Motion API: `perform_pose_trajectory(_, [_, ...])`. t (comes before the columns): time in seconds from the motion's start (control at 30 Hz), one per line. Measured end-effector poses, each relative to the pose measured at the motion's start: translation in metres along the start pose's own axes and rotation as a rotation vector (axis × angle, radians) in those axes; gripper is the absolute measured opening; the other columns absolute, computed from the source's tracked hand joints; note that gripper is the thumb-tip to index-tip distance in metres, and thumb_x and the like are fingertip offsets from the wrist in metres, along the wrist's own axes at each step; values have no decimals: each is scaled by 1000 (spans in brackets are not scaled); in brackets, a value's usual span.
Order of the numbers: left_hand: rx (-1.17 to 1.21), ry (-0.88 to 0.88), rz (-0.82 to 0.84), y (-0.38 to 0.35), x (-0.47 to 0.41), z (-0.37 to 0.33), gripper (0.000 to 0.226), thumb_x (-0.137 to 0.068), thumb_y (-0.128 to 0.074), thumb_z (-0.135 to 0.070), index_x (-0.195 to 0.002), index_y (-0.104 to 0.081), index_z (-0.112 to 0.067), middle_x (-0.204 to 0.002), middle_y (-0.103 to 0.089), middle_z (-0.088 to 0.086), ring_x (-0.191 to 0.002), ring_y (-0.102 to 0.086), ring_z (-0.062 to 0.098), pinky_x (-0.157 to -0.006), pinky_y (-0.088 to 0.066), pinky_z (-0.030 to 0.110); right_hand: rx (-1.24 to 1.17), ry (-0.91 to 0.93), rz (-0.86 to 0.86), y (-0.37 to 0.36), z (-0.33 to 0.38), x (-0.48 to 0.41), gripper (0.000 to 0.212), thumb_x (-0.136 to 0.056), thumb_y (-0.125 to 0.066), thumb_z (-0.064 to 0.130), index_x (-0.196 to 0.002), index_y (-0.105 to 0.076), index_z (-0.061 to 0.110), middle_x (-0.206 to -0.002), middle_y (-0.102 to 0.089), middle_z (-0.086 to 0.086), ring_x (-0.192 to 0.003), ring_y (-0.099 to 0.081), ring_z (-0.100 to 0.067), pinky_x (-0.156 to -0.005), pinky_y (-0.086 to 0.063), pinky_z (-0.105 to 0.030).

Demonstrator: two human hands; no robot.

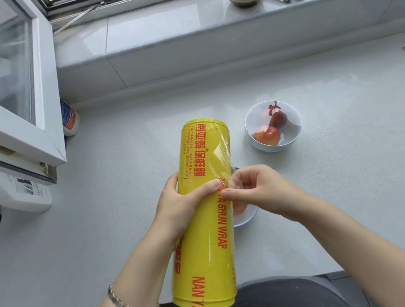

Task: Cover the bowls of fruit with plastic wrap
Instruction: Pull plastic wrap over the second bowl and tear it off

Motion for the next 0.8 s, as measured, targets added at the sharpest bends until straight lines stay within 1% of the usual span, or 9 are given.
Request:
perform_pose_trajectory(0.07, [14,-1,-23,3,-3,1,65,-44,-80,-51,-101,-53,-35,-102,-68,-1,-85,-70,22,-76,-58,47,72,26,-12,-1,1,2,22,-75,-72,7,-66,-52,12,-73,-57,-18,-70,-56,-27,-77,-51,-53])
perform_pose_trajectory(0.17, [26,-5,-50,8,-6,0,79,-39,-80,-55,-109,-53,-32,-102,-69,-1,-85,-70,23,-75,-58,48,137,76,-46,-2,2,4,25,-77,-70,6,-71,-47,14,-74,-58,-9,-73,-58,-23,-81,-51,-52])
perform_pose_trajectory(0.23, [30,-5,-53,10,-7,-1,79,-41,-80,-53,-112,-53,-30,-102,-69,0,-85,-70,24,-75,-58,48,69,50,-23,-6,-3,2,24,-81,-66,7,-74,-45,15,-78,-59,-11,-77,-59,-25,-82,-51,-50])
perform_pose_trajectory(0.37, [48,11,-53,9,-8,-1,75,-47,-78,-51,-114,-52,-28,-104,-68,2,-85,-70,25,-74,-58,50,-36,-14,60,-15,-9,0,18,-78,-68,8,-82,-52,14,-75,-62,-6,-63,-59,-11,-63,-52,-24])
perform_pose_trajectory(0.47, [57,11,-70,13,-11,-2,74,-49,-78,-49,-115,-52,-27,-105,-68,3,-85,-70,26,-75,-58,50,46,-24,86,-19,-9,3,14,-80,-67,14,-70,-58,11,-60,-56,2,-49,-52,-3,-53,-45,-15])
perform_pose_trajectory(0.53, [66,12,-83,16,-13,-3,74,-50,-80,-47,-115,-52,-25,-104,-68,4,-84,-70,26,-74,-58,49,112,14,50,-18,-8,3,17,-83,-64,19,-69,-58,10,-63,-56,-2,-54,-52,-7,-61,-44,-21])
perform_pose_trajectory(0.6, [69,3,-104,21,-14,-5,75,-51,-82,-46,-116,-52,-25,-105,-68,3,-84,-70,25,-73,-58,47,118,66,15,-18,-6,3,19,-86,-61,19,-69,-54,14,-68,-56,-4,-67,-52,-15,-70,-44,-34])
perform_pose_trajectory(0.7, [49,-22,-136,26,-16,-11,76,-51,-78,-49,-118,-50,-26,-105,-67,1,-86,-69,24,-74,-58,46,87,78,5,-21,-8,1,25,-89,-56,18,-66,-47,18,-65,-62,5,-72,-58,-16,-83,-48,-47])
perform_pose_trajectory(0.8, [86,-21,-154,26,-18,-11,72,-56,-83,-44,-117,-52,-24,-105,-67,2,-87,-69,24,-75,-58,46,9,50,70,-27,-12,0,25,-82,-67,14,-75,-43,17,-58,-59,11,-63,-57,-8,-74,-51,-36])
Point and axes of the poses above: each hand's wrist, its own x-axis away from the middle knuckle, its own y-axis out of the back of the hand, z = x × y, the point moved 9 cm from there along -x, towards the middle knuckle
